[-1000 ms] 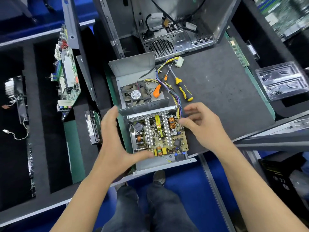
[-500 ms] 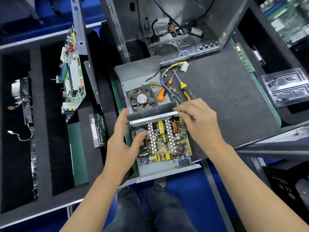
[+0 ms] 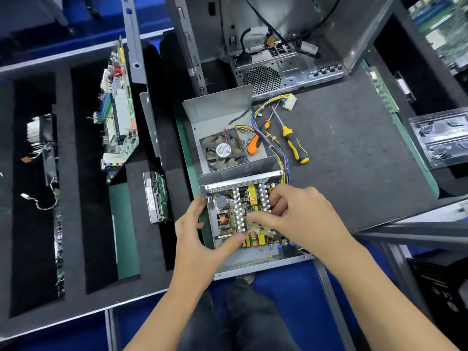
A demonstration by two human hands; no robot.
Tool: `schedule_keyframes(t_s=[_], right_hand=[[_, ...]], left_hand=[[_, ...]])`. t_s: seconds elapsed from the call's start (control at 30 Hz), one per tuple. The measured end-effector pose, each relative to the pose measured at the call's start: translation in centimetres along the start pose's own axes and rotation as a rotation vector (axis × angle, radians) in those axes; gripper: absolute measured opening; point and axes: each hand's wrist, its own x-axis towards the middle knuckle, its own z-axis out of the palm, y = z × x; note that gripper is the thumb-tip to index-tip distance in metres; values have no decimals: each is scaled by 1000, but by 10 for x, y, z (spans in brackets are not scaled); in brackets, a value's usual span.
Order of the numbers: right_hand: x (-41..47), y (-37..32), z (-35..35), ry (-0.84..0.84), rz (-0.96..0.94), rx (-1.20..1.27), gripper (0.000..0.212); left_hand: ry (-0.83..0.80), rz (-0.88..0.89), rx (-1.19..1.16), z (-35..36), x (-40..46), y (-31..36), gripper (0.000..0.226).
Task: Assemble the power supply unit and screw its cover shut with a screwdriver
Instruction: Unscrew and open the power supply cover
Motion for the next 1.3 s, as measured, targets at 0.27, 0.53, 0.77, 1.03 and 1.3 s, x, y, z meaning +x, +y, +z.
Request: schedule_keyframes(t_s=[0.27,0.53,0.77,1.03,1.3], right_hand=[[-2,-6,10,106,-88,-30,25],[-5,-7,16,176,-135,-6,25],[-4,-13,23,143,-101,-172,26],[-6,-18,24,180,-88,-202,27],[-4,-18,26,198,-141,-173,31]], left_hand=[[-44,-19,-40,-1,0,1,117],[-56,-24,-58,0,1,-1,117],[-57,-20,-11,0,2,0,113],[-67,-13,20,1,4,-2,106],[-52,13,42,3,4,-6,111]])
